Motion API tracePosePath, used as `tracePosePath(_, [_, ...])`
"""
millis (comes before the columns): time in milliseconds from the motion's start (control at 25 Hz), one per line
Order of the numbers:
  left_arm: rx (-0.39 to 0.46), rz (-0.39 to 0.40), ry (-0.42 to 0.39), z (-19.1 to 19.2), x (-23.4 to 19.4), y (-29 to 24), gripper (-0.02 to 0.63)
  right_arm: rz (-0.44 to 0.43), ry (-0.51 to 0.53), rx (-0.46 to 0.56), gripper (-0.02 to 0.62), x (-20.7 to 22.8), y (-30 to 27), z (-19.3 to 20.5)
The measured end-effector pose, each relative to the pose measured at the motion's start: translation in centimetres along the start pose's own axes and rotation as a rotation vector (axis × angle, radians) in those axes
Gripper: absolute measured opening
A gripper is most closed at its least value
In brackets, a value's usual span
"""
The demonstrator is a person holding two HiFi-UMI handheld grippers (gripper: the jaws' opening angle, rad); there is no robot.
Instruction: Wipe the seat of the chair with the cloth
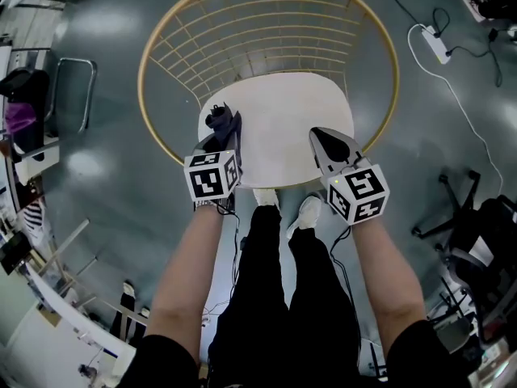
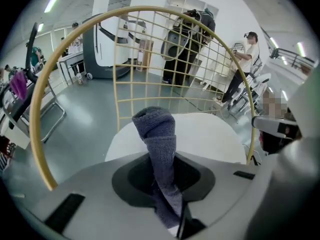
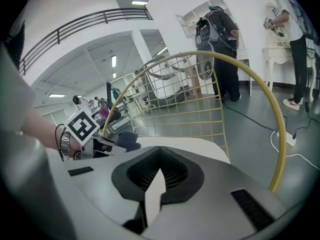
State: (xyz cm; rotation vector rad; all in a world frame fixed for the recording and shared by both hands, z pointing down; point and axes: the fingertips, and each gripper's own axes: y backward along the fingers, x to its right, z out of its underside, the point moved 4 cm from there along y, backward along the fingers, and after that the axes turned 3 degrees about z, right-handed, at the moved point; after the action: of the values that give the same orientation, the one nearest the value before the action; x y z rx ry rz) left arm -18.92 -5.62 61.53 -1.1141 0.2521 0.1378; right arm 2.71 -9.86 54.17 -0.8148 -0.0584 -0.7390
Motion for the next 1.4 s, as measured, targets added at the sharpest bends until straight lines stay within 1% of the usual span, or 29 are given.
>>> tracePosePath(240, [0.066,0.205,-0.074,-3.4,7.2,-2.7,0.087,0.076,-0.039,0.027,0.012,4.0,2.8,0.1])
tracePosePath(400, [0.087,0.33,-0.138,-5.4,12.5,-5.0,0.087,0.144,-0.085,0.041,0.012,6.7,5.0,1.5])
tracePosePath(480, [0.09,0.384,-0.154,-6.2,14.8,-6.2,0.087,0.17,-0.106,0.042,0.012,7.8,5.9,2.4])
tracePosePath(600, [0.096,0.46,-0.151,-7.2,17.9,-8.2,0.087,0.2,-0.133,0.043,0.012,9.3,6.7,3.7])
tracePosePath(720, [0.115,0.552,-0.148,-8.0,20.7,-9.8,0.087,0.23,-0.159,0.049,0.012,10.7,7.4,5.1])
tracePosePath(840, [0.132,0.634,-0.113,-8.7,22.6,-11.4,0.087,0.249,-0.178,0.054,0.012,11.6,7.7,6.4])
tracePosePath(920, [0.123,0.645,-0.087,-8.7,22.8,-12.6,0.087,0.255,-0.189,0.055,0.012,11.8,7.7,7.1])
tracePosePath(1000, [0.112,0.629,-0.079,-8.6,22.4,-13.7,0.087,0.256,-0.195,0.053,0.012,11.9,7.6,7.8])
tracePosePath(1080, [0.108,0.611,-0.082,-8.5,22.0,-14.3,0.087,0.254,-0.197,0.049,0.012,11.9,7.5,8.3])
tracePosePath(1200, [0.099,0.59,-0.107,-8.5,22.1,-14.6,0.087,0.252,-0.197,0.041,0.012,11.9,7.5,9.0])
tracePosePath(1320, [0.091,0.56,-0.123,-8.7,21.8,-14.5,0.087,0.248,-0.196,0.04,0.012,11.6,7.0,8.6])
tracePosePath(1400, [0.089,0.541,-0.109,-8.9,20.8,-14.3,0.086,0.24,-0.189,0.044,0.012,11.1,6.5,7.8])
